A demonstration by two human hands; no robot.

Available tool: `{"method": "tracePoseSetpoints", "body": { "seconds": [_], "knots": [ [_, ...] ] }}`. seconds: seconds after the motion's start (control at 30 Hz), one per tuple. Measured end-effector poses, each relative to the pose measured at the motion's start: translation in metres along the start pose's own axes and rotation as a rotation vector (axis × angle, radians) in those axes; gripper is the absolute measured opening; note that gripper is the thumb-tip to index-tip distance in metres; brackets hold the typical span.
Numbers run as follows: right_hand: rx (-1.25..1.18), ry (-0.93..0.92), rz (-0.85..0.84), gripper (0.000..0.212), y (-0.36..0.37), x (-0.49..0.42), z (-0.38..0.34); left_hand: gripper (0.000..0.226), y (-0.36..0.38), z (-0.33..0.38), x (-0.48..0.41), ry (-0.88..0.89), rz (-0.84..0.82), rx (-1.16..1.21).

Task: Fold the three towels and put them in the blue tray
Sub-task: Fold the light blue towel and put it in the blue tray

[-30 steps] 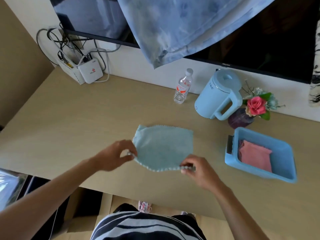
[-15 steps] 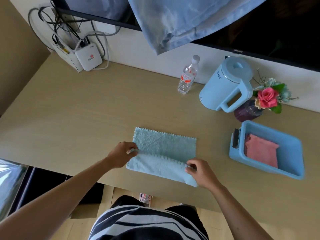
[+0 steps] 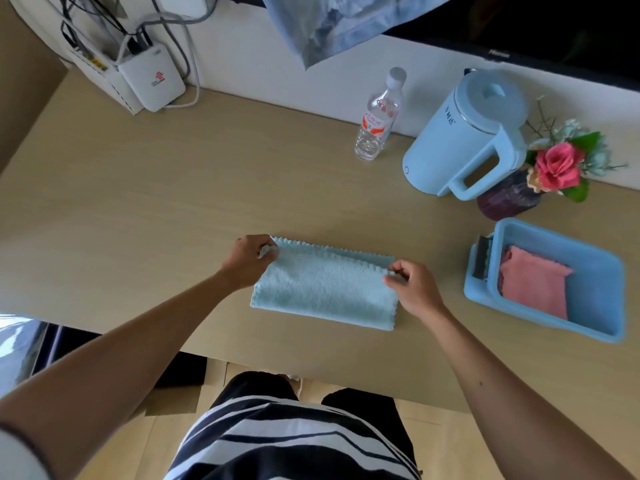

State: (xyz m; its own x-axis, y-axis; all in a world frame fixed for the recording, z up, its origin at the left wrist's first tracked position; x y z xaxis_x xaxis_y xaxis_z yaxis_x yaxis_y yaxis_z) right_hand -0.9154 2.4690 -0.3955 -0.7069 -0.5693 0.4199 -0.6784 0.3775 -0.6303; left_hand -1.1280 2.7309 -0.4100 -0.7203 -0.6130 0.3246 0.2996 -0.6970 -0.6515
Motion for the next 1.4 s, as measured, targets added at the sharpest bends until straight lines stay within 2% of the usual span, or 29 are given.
{"method": "tracePoseSetpoints", "body": {
  "seconds": [0.17,0.33,0.43,0.5,0.53,0.6,0.7,0.8,0.97,1.1,1.2,1.3,1.4],
  "knots": [
    [0.009,0.022,0.029,0.006,0.004,-0.019,0.002,0.007,0.0,0.001,-0.015,-0.011,0.027,-0.031],
    [0.013,-0.007,0.159,0.003,0.006,-0.026,0.004,0.005,0.003,0.0,-0.022,-0.027,0.058,-0.045],
    [0.229,-0.122,0.308,0.037,0.012,-0.016,0.005,0.018,0.004,-0.001,-0.018,0.033,0.188,-0.205],
    [0.41,-0.256,0.336,0.047,0.023,-0.005,0.003,0.026,0.01,0.007,-0.008,0.148,0.267,-0.334],
    [0.454,-0.318,0.298,0.047,0.031,0.001,0.002,0.027,0.016,0.013,-0.001,0.209,0.252,-0.373],
    [0.488,-0.4,0.157,0.047,0.05,0.01,0.002,0.03,0.037,0.021,0.013,0.279,0.113,-0.439],
    [0.51,-0.378,-0.008,0.052,0.072,0.02,0.007,0.052,0.07,0.022,0.031,0.211,-0.095,-0.531],
    [0.57,-0.329,-0.043,0.059,0.079,0.026,0.013,0.071,0.087,0.019,0.036,0.165,-0.132,-0.64],
    [0.64,-0.278,-0.015,0.062,0.081,0.041,0.015,0.08,0.092,0.02,0.016,0.239,-0.221,-0.715],
    [0.594,-0.189,-0.072,0.061,0.091,0.063,0.005,0.083,0.092,0.027,-0.013,0.373,-0.344,-0.836],
    [0.468,-0.18,-0.213,0.067,0.104,0.086,-0.004,0.083,0.096,0.03,-0.024,0.524,-0.374,-0.942],
    [0.408,-0.283,-0.361,0.072,0.114,0.101,-0.007,0.079,0.094,0.03,-0.016,0.68,-0.343,-0.963],
    [0.536,-0.452,-0.35,0.069,0.105,0.095,0.002,0.054,0.083,0.029,0.01,0.815,-0.27,-0.877]
  ]
}}
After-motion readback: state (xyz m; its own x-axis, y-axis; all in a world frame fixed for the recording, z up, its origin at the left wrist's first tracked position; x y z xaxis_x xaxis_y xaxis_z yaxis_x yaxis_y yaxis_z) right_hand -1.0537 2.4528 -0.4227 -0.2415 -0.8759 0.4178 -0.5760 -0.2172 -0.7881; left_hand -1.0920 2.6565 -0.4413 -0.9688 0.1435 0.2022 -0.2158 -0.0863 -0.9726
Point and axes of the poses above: each hand's wrist, its own x-axis away from the middle knuckle, its own y-axis out of the palm, z = x × y, the point moved 2 cm from there along -x, towards the middle knuckle
